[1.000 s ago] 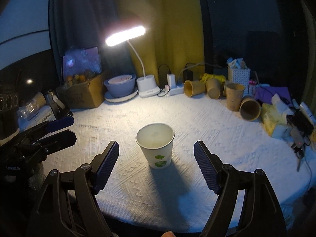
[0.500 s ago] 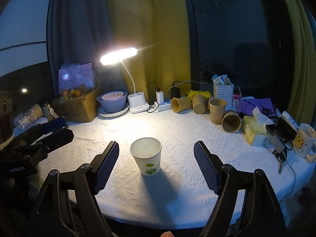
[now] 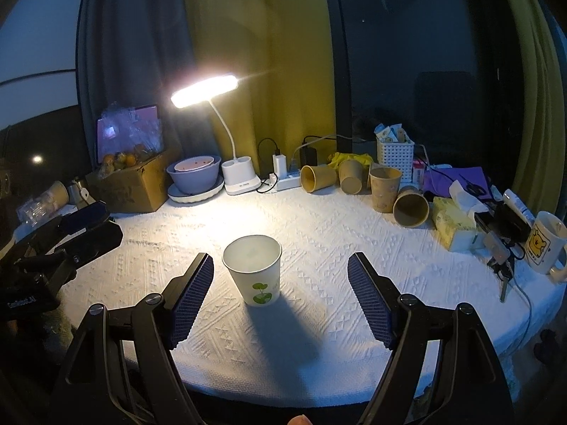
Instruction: Flip cup upright
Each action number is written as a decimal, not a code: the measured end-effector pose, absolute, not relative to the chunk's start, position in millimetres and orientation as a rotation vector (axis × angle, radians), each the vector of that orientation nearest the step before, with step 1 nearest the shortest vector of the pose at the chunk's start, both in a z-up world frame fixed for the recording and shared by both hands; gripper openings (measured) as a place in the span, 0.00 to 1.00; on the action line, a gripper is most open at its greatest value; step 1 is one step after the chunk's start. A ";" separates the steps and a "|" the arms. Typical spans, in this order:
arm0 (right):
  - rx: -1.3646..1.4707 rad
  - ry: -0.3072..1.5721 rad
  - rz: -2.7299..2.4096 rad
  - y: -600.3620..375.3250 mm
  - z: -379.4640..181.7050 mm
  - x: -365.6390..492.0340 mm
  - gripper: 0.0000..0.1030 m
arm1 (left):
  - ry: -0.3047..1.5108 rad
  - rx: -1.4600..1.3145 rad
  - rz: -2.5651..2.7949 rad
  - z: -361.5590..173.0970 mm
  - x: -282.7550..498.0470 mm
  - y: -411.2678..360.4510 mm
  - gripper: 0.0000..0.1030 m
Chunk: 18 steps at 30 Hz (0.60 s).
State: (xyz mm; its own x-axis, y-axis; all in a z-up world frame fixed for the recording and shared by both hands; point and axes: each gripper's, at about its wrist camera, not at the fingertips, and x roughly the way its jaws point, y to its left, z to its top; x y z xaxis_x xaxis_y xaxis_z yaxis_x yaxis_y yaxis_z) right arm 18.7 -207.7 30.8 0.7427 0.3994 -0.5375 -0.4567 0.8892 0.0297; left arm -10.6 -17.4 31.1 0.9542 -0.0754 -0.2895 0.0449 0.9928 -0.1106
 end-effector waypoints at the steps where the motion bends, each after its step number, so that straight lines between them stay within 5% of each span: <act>1: -0.106 0.566 0.469 -207.2 30.3 18.7 0.78 | 0.298 -0.104 -0.061 31.1 -10.5 -17.4 0.82; 18: -0.106 0.567 0.471 -204.7 29.4 18.5 0.79 | 0.294 -0.121 -0.066 29.6 -12.8 -16.2 0.82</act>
State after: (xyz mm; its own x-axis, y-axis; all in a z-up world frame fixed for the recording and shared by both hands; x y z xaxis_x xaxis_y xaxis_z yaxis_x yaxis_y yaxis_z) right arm 18.5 -204.7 29.4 0.7403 0.4000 -0.5403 -0.4576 0.8886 0.0309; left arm -12.8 -16.2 29.6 0.9549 -0.0822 -0.2853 0.0469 0.9906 -0.1286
